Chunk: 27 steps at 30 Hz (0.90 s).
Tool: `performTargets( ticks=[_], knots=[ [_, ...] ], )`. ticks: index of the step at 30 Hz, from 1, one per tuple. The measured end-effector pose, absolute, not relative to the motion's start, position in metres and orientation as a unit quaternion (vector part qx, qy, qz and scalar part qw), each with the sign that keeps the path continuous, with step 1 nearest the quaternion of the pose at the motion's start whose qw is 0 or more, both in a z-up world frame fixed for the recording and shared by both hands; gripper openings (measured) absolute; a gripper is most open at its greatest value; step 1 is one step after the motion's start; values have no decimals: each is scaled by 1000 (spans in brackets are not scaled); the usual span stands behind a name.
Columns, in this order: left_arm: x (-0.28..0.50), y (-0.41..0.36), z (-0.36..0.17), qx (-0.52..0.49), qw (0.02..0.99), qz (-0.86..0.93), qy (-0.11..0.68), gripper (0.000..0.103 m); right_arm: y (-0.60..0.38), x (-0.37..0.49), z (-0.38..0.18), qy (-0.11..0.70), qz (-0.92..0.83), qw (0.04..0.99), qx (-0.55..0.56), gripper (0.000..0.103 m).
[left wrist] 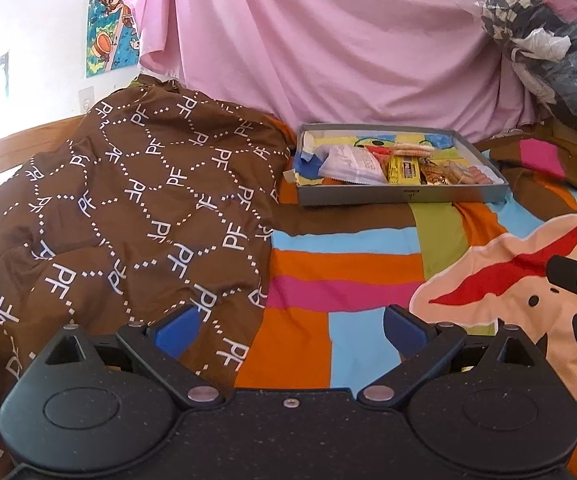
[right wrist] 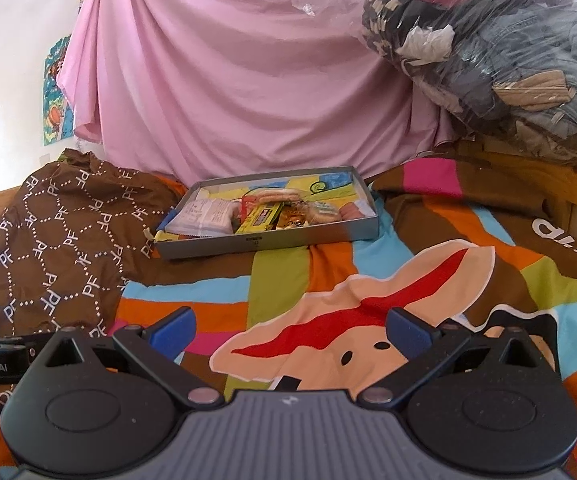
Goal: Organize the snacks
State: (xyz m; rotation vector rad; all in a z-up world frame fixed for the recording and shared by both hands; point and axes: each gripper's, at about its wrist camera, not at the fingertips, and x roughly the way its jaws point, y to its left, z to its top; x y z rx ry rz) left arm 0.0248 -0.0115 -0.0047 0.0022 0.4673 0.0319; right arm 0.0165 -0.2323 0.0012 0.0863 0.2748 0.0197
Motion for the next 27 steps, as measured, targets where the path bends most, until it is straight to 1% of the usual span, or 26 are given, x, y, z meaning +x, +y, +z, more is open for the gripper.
performTargets(
  ticks=[27],
  knots=[
    [24,-11,-7,0,971,15,240,98,-227,17,-3,143,15,989,32,103]
  ],
)
